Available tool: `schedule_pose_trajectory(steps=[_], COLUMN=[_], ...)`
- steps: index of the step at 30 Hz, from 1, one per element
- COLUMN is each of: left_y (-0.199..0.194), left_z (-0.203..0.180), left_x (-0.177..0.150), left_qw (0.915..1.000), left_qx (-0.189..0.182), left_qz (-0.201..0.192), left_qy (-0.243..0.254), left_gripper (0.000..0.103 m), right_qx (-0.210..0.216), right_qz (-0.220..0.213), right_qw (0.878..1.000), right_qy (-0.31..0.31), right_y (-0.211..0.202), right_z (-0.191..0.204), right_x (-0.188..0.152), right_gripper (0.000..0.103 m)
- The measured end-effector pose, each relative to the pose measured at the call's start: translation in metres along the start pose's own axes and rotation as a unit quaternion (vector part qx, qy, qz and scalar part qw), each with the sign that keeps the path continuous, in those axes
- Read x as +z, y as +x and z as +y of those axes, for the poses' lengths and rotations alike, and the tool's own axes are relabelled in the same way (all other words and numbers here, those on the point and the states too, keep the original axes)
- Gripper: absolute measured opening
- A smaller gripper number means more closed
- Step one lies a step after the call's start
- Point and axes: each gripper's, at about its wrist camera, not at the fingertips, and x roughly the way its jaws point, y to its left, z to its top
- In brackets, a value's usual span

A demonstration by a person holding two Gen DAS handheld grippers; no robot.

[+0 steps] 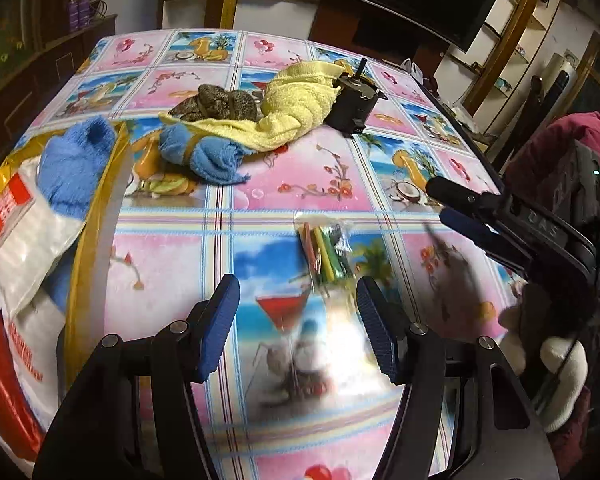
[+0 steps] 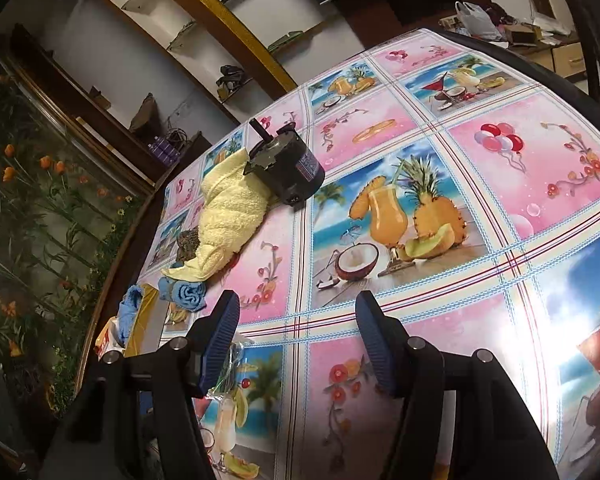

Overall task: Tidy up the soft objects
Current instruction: 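Reach for and grasp the clear bag of colored pens with the left gripper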

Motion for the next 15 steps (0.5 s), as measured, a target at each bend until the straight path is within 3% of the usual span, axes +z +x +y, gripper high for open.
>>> schedule_pose_trajectory(steps=[6, 8, 9, 11, 15], left_y=[0.05, 0.056, 0.061, 0.065, 0.063], left_z=[-0.017, -0.024, -0.026, -0.026, -0.025], left_x=[0.017, 0.018, 0.017, 0.015, 0.013], left_qw=[0.9984, 0.9958, 0.9941, 0.9947, 0.9945], left_qx=[0.038, 0.07, 0.082, 0.069, 0.066], left_qz=[0.015, 0.001, 0.002, -0.005, -0.005], left_qy=[0.038, 0.059, 0.071, 0.076, 0.081], left_gripper=[0.061, 0.068, 0.081, 0.092, 0.09], right_qx=[-0.026, -0.031, -0.034, -0.035, -0.036], right_qz=[-0.007, -0.016, -0.018, -0.017, -0.004], right_qw=[1.0, 0.999, 0.999, 0.999, 0.999], right_qy=[-0.01, -0.004, -0.001, 0.008, 0.019], right_y=[0.001, -0.001, -0.002, -0.002, 0.002], right_z=[-0.001, -0.004, -0.006, -0.01, -0.014], right_x=[-0.001, 0.001, 0.001, 0.002, 0.002], right_gripper=[0.06, 0.06, 0.06, 0.06, 0.06])
